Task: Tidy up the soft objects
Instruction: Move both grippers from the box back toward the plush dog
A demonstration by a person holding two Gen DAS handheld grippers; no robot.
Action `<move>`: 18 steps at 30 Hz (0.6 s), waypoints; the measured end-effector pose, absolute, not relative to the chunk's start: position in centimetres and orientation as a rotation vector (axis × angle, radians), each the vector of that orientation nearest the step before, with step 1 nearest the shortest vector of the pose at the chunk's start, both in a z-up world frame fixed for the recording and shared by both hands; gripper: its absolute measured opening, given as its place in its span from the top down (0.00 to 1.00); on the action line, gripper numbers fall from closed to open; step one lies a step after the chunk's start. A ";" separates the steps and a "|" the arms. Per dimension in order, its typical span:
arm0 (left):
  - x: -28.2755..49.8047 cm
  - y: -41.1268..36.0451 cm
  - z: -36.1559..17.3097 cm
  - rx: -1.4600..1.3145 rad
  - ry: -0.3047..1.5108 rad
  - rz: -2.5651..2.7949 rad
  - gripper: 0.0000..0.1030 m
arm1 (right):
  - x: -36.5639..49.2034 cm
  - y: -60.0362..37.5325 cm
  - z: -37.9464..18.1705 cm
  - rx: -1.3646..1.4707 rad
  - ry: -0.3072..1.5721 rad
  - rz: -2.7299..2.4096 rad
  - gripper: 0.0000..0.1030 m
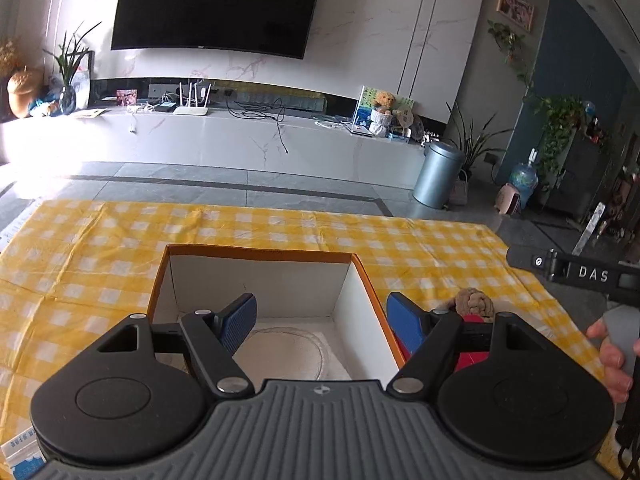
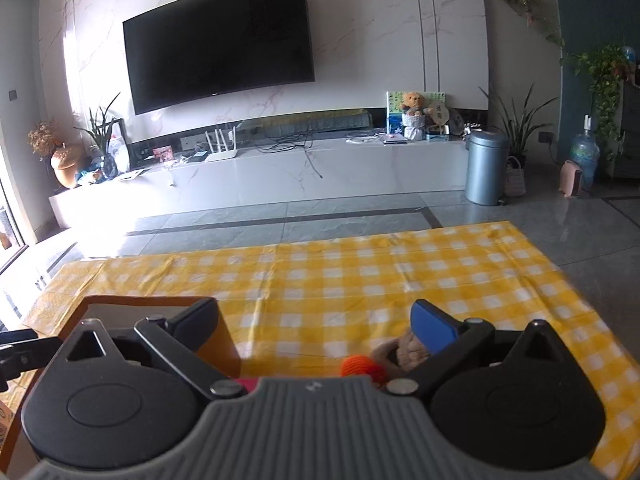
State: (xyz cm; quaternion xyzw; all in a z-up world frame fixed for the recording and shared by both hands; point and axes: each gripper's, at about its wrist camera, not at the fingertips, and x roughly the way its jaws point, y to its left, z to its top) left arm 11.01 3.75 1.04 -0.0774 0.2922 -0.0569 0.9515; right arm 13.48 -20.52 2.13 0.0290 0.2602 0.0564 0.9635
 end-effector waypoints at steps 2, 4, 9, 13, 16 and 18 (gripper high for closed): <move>10.7 2.3 1.5 -0.115 0.583 -0.110 0.15 | 13.1 -22.3 2.5 0.060 0.511 0.077 0.03; 10.5 0.9 1.9 -0.089 0.587 -0.117 0.15 | 12.6 -24.3 2.9 0.080 0.496 0.043 0.03; 10.6 -2.8 2.8 -0.045 0.603 -0.140 0.15 | 11.9 -29.5 2.5 0.081 0.504 -0.113 0.03; 11.2 -6.2 3.0 -0.010 0.632 -0.155 0.15 | 11.9 -33.6 1.1 0.152 0.528 -0.167 0.03; 12.0 -8.6 3.0 0.013 0.666 -0.176 0.15 | 12.8 -36.5 -0.6 0.230 0.571 -0.215 0.03; 12.6 -10.3 2.7 0.035 0.683 -0.190 0.15 | 13.7 -37.8 -2.3 0.251 0.623 -0.247 0.03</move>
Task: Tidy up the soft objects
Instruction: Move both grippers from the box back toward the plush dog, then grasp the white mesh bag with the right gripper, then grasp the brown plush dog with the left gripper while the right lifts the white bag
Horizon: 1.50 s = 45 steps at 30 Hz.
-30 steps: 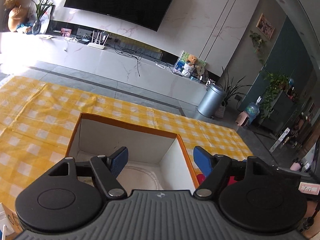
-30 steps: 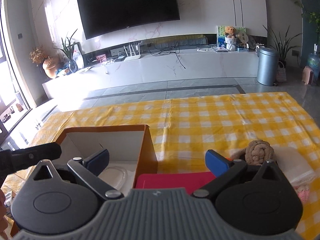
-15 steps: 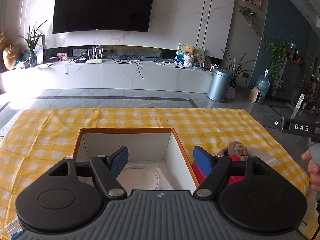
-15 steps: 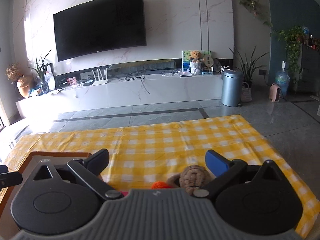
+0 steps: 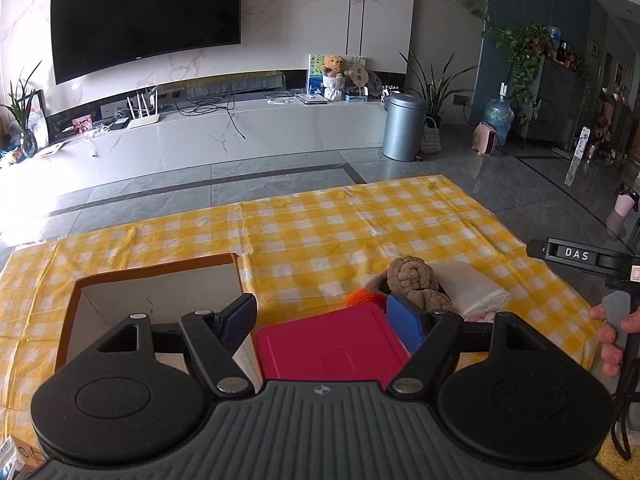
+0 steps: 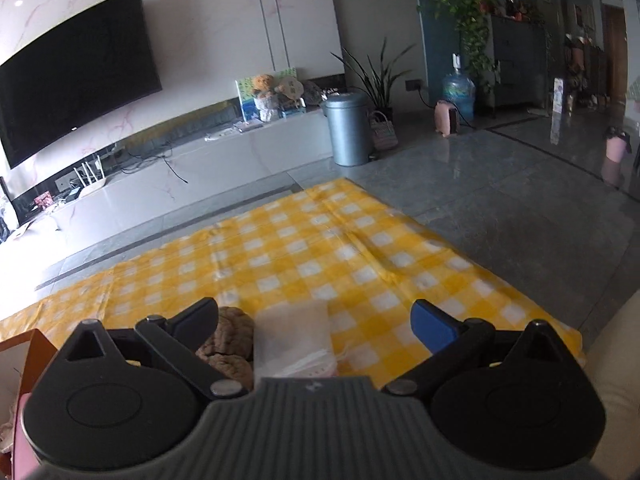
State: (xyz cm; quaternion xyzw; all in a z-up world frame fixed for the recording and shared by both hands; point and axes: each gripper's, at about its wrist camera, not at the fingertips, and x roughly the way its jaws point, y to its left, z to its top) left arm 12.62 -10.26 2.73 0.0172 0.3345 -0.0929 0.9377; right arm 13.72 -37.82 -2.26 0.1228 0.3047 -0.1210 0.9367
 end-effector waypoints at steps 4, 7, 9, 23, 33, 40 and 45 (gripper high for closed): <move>14.2 -12.8 2.0 0.087 0.724 -0.194 0.15 | 16.9 -38.7 -6.6 0.220 0.776 -0.244 0.03; 15.1 -14.2 1.4 0.134 0.750 -0.177 0.16 | 19.0 -38.6 -9.7 0.223 0.881 -0.234 0.03; 15.5 -14.9 1.0 0.154 0.762 -0.170 0.16 | 20.0 -38.4 -10.7 0.210 0.903 -0.243 0.03; 17.4 -18.6 -0.8 0.245 0.835 -0.197 0.16 | 23.8 -35.7 -12.8 0.118 0.883 -0.126 0.09; 18.4 -20.3 -1.4 0.231 0.855 -0.198 0.17 | 22.8 -35.2 -12.0 0.041 0.876 -0.080 0.66; 21.1 -21.1 -2.3 0.206 0.922 -0.235 0.19 | 21.3 -38.2 -10.7 0.193 0.843 -0.138 0.99; 24.2 -22.0 -3.7 0.120 0.998 -0.217 0.23 | 19.7 -40.8 -9.4 0.324 0.781 -0.186 0.99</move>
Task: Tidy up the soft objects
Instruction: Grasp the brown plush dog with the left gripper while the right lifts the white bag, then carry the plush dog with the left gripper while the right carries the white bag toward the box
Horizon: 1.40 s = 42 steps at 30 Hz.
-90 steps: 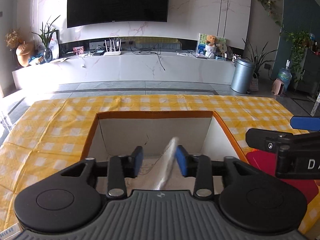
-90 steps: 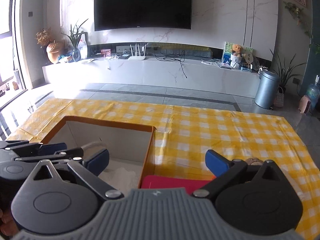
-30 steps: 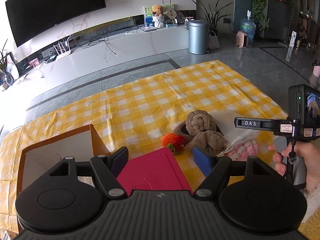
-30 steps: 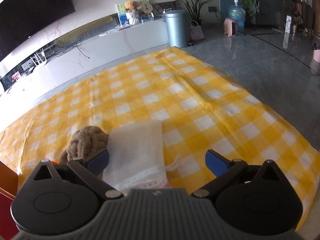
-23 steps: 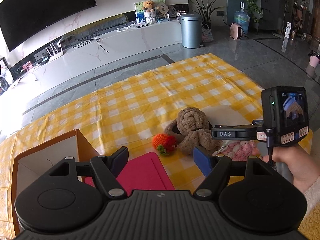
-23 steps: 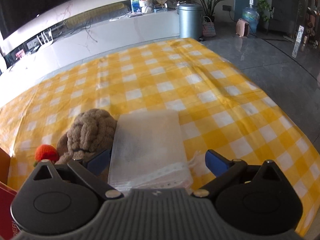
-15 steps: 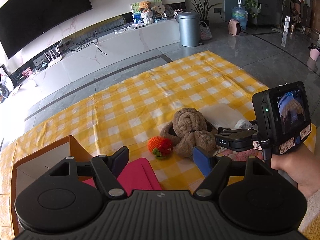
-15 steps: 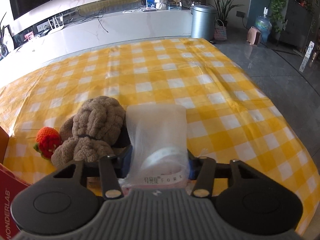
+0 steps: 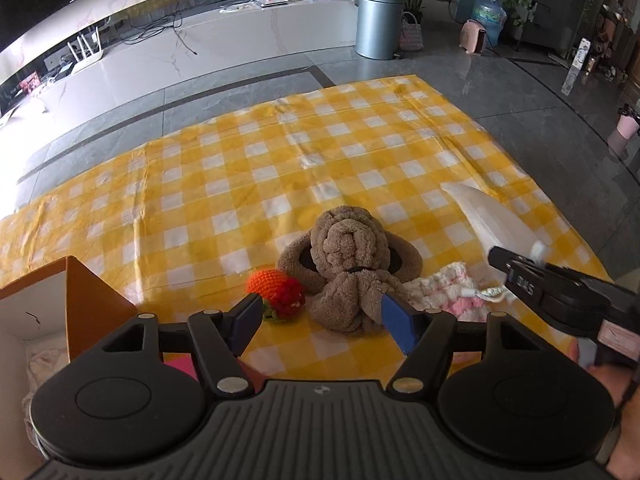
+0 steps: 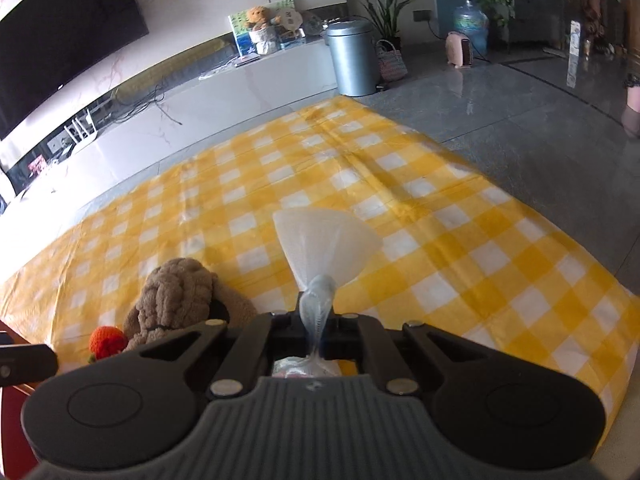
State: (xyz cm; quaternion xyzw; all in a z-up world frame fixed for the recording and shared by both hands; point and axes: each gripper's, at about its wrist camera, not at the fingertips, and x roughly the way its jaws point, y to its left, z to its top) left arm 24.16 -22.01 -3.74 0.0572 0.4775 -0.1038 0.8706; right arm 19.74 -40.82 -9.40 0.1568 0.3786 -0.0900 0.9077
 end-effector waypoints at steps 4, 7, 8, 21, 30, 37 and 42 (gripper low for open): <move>25.7 -23.7 -5.5 0.144 1.017 -0.208 0.24 | 19.2 -41.8 -9.4 0.352 0.775 -0.195 0.99; 26.5 -25.1 -7.3 0.172 1.045 -0.216 0.26 | 19.3 -42.2 -9.6 0.362 0.780 -0.209 0.99; 26.7 -25.6 -7.9 0.197 1.059 -0.223 0.26 | 19.3 -42.2 -9.7 0.365 0.782 -0.209 0.99; 30.0 -27.3 -10.8 0.191 1.118 -0.193 0.30 | 19.6 -42.4 -10.1 0.393 0.782 -0.200 0.99; 29.8 -28.5 -12.1 0.261 1.107 -0.218 0.45 | 19.6 -42.1 -10.0 0.385 0.784 -0.195 0.99; 29.1 -28.4 -11.8 0.300 1.082 -0.252 0.54 | 19.7 -42.5 -10.5 0.394 0.801 -0.213 0.99; 28.2 -27.2 -10.7 0.240 1.083 -0.279 0.55 | 19.7 -42.3 -10.5 0.384 0.802 -0.202 0.99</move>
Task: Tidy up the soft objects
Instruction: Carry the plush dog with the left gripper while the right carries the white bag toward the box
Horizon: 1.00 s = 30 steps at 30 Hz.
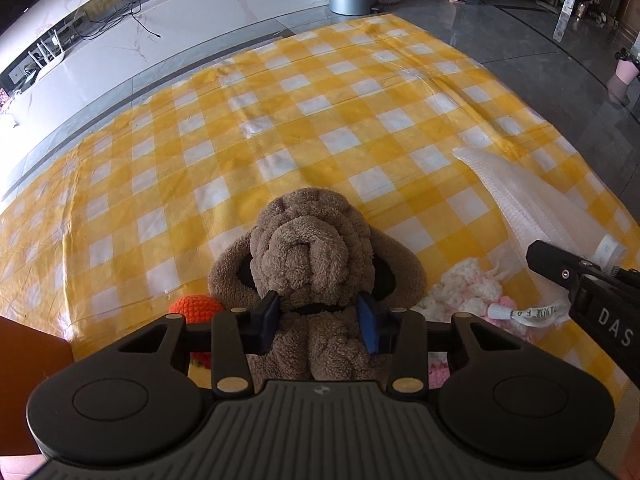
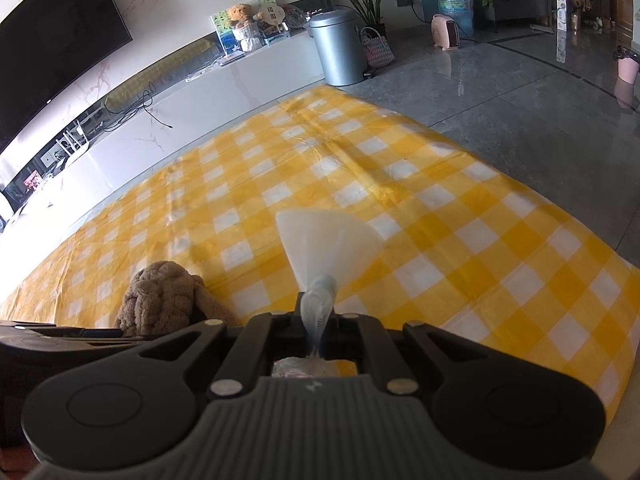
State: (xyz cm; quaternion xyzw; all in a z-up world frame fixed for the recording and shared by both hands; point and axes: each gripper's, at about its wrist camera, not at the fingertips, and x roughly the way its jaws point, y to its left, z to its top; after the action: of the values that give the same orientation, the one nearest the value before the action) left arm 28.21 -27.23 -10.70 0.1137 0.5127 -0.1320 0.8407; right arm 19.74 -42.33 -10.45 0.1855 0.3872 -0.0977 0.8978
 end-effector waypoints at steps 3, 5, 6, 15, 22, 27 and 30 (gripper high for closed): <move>27.2 -26.3 -9.9 0.191 1.062 -0.288 0.55 | 19.5 -42.7 -10.5 0.393 0.801 -0.224 0.99; 26.2 -25.9 -9.1 0.179 1.034 -0.296 0.55 | 19.4 -42.9 -10.4 0.399 0.799 -0.229 0.99; 25.8 -25.7 -8.8 0.179 1.019 -0.291 0.56 | 19.3 -42.9 -10.5 0.401 0.800 -0.227 0.99; 20.8 -23.8 -4.4 0.200 0.811 -0.284 0.81 | 19.5 -42.3 -10.3 0.388 0.798 -0.189 0.99; 19.9 -23.7 -3.2 0.187 0.806 -0.339 0.93 | 19.6 -41.9 -10.3 0.367 0.806 -0.192 0.99; 22.1 -23.9 -5.6 0.203 0.940 -0.292 0.88 | 19.7 -41.8 -10.2 0.359 0.806 -0.194 0.99; 23.0 -24.1 -7.2 0.230 1.033 -0.271 0.71 | 19.9 -41.7 -10.3 0.355 0.811 -0.186 0.99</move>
State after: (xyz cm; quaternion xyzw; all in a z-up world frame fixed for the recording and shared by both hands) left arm 22.98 -24.12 -7.24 0.1095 0.4910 -0.1290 0.8546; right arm 19.87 -41.65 -10.32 0.1714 0.3917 -0.0901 0.8995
